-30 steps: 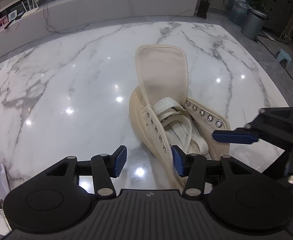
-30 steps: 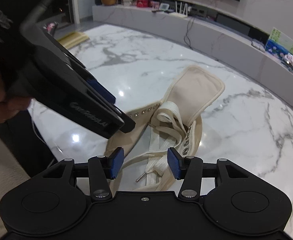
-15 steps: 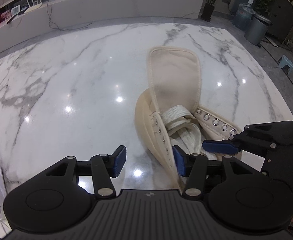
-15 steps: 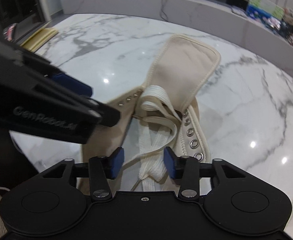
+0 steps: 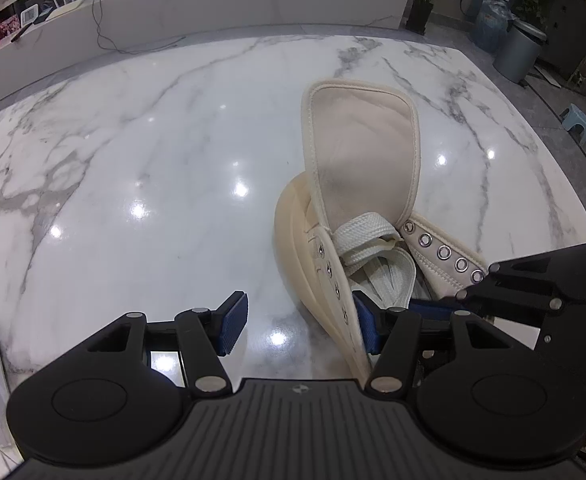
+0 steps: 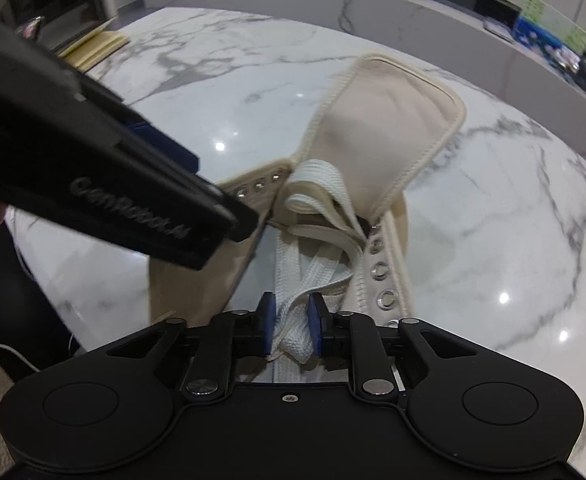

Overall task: Lace up shoes with both hands
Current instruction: 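Move the right gripper into the sneaker and grasp the white lace, then pull the white lace out of the eyelets with the right gripper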

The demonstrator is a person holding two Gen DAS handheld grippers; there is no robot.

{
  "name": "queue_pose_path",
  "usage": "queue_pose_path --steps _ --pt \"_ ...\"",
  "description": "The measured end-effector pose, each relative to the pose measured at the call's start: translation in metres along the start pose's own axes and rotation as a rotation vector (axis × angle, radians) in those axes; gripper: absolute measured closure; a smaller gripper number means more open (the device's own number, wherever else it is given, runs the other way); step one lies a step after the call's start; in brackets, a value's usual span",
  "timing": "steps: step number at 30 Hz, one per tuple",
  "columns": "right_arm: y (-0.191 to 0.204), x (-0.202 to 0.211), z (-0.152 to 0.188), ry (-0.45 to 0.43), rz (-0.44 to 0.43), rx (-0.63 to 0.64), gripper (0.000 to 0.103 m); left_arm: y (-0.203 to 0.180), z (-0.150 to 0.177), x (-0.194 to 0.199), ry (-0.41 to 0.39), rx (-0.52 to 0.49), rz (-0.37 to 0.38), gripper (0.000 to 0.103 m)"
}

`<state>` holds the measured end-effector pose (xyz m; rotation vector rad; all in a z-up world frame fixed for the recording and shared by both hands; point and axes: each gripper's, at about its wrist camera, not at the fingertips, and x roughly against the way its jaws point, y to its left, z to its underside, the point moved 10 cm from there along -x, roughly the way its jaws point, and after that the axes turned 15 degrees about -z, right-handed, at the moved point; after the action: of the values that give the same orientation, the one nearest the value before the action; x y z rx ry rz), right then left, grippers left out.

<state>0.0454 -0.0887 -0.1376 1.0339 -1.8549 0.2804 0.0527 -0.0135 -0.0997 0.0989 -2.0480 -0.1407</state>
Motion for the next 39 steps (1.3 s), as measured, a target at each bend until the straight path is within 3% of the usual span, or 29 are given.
queue_pose_path --steps 5,12,18,24,29,31,32,34,39 --pt "-0.002 0.011 0.002 -0.046 -0.051 -0.043 0.098 0.000 0.001 0.002 -0.002 0.004 -0.007 0.048" --pt "-0.008 0.054 -0.004 -0.143 -0.004 -0.061 0.098 -0.002 0.002 0.009 -0.022 -0.006 -0.019 0.048" --pt "-0.034 0.089 -0.001 -0.206 0.114 -0.114 0.099 -0.005 0.004 0.017 -0.040 -0.017 -0.026 0.048" --pt "-0.077 0.101 0.016 -0.187 0.267 -0.174 0.100 -0.007 0.006 0.023 -0.055 -0.026 -0.032 0.048" --pt "-0.096 0.103 0.029 -0.161 0.326 -0.196 0.098 -0.009 0.007 0.025 -0.058 -0.027 -0.036 0.048" --pt "-0.089 0.103 0.027 -0.178 0.289 -0.177 0.090 -0.010 0.006 0.027 -0.062 -0.031 -0.038 0.048" --pt "-0.085 0.102 0.025 -0.188 0.260 -0.172 0.077 -0.010 0.006 0.028 -0.064 -0.032 -0.039 0.048" --pt "-0.072 0.102 0.019 -0.219 0.195 -0.153 0.062 -0.011 0.007 0.029 -0.066 -0.034 -0.041 0.048" --pt "-0.043 0.104 0.007 -0.268 0.043 -0.122 0.057 -0.011 0.009 0.032 -0.069 -0.035 -0.045 0.048"
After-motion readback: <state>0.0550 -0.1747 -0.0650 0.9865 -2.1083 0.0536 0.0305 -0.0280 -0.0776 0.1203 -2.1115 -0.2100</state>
